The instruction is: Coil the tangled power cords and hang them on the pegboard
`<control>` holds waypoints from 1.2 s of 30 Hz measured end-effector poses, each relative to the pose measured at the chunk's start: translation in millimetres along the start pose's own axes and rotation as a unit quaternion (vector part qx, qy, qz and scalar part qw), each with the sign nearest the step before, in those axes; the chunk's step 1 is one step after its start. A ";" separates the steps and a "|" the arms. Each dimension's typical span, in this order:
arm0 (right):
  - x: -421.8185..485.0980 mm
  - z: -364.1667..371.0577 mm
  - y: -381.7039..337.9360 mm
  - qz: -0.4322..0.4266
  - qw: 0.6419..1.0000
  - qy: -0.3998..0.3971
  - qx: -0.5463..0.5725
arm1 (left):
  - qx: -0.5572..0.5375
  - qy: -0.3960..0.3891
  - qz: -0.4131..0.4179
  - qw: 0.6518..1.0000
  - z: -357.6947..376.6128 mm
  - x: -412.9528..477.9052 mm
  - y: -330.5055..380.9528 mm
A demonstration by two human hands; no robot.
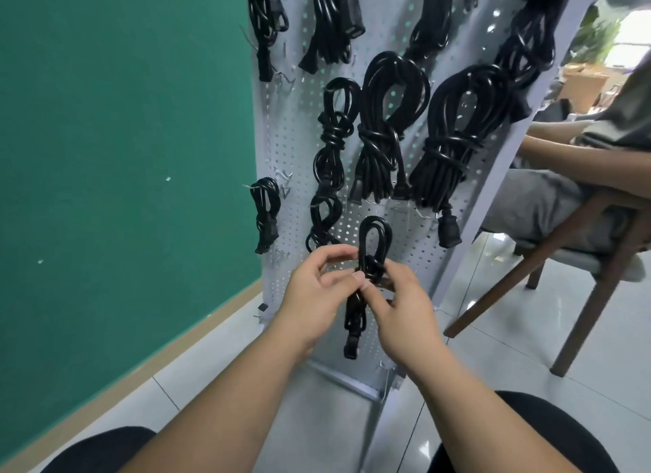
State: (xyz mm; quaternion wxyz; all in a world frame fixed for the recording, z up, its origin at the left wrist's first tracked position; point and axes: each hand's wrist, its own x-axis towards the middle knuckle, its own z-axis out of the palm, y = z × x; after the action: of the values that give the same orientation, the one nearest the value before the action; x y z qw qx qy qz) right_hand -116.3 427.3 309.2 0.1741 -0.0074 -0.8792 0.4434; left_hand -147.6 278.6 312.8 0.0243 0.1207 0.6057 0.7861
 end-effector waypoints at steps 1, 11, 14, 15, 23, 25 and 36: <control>2.3 -2.7 2.8 0.001 1.000 -0.005 0.017 | -0.004 0.000 0.004 1.000 2.2 1.9 -0.7; 14.0 -12.0 8.8 0.019 0.994 0.064 0.083 | -0.024 -0.024 0.048 0.998 25.5 15.2 0.1; 12.4 -14.2 11.2 0.021 0.995 0.080 0.054 | -0.025 -0.023 0.046 0.998 30.7 17.9 -2.5; 11.2 -15.6 11.2 0.019 0.995 0.083 0.048 | -0.024 -0.024 0.046 0.998 32.7 18.1 -2.6; 7.2 -22.4 9.5 0.027 0.985 0.100 0.141 | -0.016 -0.038 0.056 0.998 46.5 20.8 -4.4; 7.1 -25.2 4.0 0.039 0.975 0.106 0.189 | -0.012 -0.052 0.061 0.997 49.8 21.5 -3.6; 24.1 -22.4 31.2 0.114 0.980 0.090 0.134 | 0.030 -0.094 0.019 0.995 53.9 30.0 -29.3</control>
State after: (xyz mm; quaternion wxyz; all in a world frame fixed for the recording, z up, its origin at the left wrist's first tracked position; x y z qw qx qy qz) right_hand -136.3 467.7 304.3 0.2003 -0.1247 -0.7860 0.5714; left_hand -168.0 342.9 302.4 0.0620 0.2061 0.6216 0.7532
